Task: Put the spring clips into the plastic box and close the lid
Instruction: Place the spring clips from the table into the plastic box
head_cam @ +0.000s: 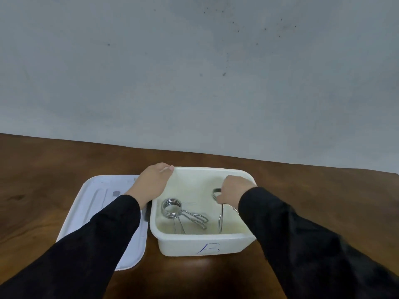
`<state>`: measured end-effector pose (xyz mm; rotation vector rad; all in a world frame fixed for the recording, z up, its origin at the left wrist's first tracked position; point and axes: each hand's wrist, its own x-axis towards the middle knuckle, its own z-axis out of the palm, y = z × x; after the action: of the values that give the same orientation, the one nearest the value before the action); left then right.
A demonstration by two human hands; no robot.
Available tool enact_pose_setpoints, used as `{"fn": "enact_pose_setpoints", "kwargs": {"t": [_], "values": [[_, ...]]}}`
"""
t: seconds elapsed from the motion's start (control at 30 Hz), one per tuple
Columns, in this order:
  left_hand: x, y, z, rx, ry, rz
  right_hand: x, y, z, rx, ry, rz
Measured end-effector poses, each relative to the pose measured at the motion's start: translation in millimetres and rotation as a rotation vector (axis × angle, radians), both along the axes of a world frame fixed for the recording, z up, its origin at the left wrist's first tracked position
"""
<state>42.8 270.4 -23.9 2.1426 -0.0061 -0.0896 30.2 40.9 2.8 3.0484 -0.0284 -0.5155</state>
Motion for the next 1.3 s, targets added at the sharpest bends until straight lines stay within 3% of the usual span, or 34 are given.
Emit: {"fn": "enact_pose_setpoints", "kwargs": {"t": [0.17, 0.37, 0.43, 0.5, 0.57, 0.6, 0.67, 0.77, 0.87, 0.97, 1.3], "values": [[2, 2, -1, 0.007, 0.001, -0.008, 13, 2, -47, 0.005, 0.132, -0.109], [4, 3, -3, 0.036, -0.016, -0.01, 13, 1, -44, -0.005, 0.142, -0.026], [5, 2, -3, 0.054, -0.027, -0.02, 12, -11, -21, 0.184, 0.032, -0.061], [6, 2, -4, 0.062, -0.03, -0.02, 4, -32, 13, 0.495, -0.224, -0.174], [7, 1, -5, 0.062, -0.034, -0.014, -4, -70, 39, 0.589, -0.533, -0.284], [7, 1, -5, 0.064, -0.035, -0.011, -8, -91, 44, 0.568, -0.578, -0.336], [9, 1, -6, 0.075, -0.035, -0.01, -15, -126, 39, 0.473, -0.445, -0.419], [10, 1, -7, 0.08, -0.036, 0.006, -30, -149, 11, 0.188, -0.026, -0.376], [11, 0, -8, 0.077, -0.048, 0.002, -46, -150, -17, 0.133, 0.179, -0.362], [10, -3, -7, 0.097, -0.059, 0.001, -50, -151, -40, 0.12, 0.227, -0.402], [9, 0, -9, 0.092, -0.038, 0.019, -41, -157, -78, 0.118, 0.098, -0.511]]}}
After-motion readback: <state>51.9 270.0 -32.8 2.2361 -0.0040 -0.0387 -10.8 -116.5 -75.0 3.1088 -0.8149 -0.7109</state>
